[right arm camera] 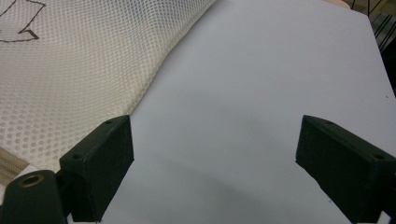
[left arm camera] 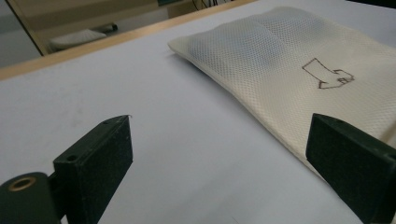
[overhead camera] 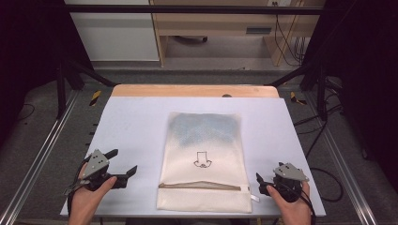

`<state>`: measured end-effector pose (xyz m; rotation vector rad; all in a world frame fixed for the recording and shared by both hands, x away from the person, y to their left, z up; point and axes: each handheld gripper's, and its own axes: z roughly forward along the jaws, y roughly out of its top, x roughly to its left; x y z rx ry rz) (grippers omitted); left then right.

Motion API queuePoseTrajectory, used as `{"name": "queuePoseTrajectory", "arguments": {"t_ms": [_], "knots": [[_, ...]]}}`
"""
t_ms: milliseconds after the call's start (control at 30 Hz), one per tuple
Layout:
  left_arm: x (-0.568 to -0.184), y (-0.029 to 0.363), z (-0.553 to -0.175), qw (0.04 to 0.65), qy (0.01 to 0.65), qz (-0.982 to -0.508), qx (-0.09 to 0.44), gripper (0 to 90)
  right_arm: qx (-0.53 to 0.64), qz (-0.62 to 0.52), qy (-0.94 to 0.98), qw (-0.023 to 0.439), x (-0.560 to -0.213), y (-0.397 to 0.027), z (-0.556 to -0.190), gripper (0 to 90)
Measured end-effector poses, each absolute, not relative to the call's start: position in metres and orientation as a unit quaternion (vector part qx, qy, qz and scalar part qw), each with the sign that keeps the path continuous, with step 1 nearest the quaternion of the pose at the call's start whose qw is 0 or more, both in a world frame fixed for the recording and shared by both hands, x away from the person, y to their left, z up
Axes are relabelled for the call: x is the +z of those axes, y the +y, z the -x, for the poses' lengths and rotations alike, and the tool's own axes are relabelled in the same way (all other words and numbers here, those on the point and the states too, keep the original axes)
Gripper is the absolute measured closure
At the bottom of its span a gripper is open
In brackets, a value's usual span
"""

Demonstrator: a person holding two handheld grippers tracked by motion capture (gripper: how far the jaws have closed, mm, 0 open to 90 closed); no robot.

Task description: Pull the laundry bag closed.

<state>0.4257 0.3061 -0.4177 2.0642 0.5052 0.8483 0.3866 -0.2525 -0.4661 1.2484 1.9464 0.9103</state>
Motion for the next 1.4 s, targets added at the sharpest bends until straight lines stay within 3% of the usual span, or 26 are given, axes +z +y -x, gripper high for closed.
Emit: {"name": "queuePoseTrajectory", "arguments": {"t_ms": [300,467,733,867,1400], "knots": [[-0.428,0.307,-0.43,0.395,0.204,-0.83,0.338,6.5,0.343,-0.474,0.742,0.328,-0.465,-0.249,-0.386,13.4],[-0.427,0.307,-0.431,0.386,0.225,-0.824,0.35,7.3,0.348,-0.45,0.755,0.326,-0.456,-0.24,-0.383,24.9],[-0.428,0.306,-0.435,0.365,0.212,-0.833,0.358,7.7,0.345,-0.413,0.779,0.32,-0.452,-0.224,-0.38,30.6],[-0.427,0.307,-0.433,0.375,0.217,-0.825,0.362,2.6,0.349,-0.394,0.795,0.302,-0.444,-0.21,-0.38,36.4],[-0.429,0.306,-0.433,0.35,0.215,-0.837,0.361,3.8,0.355,-0.303,0.852,0.238,-0.426,-0.153,-0.386,41.5]]}}
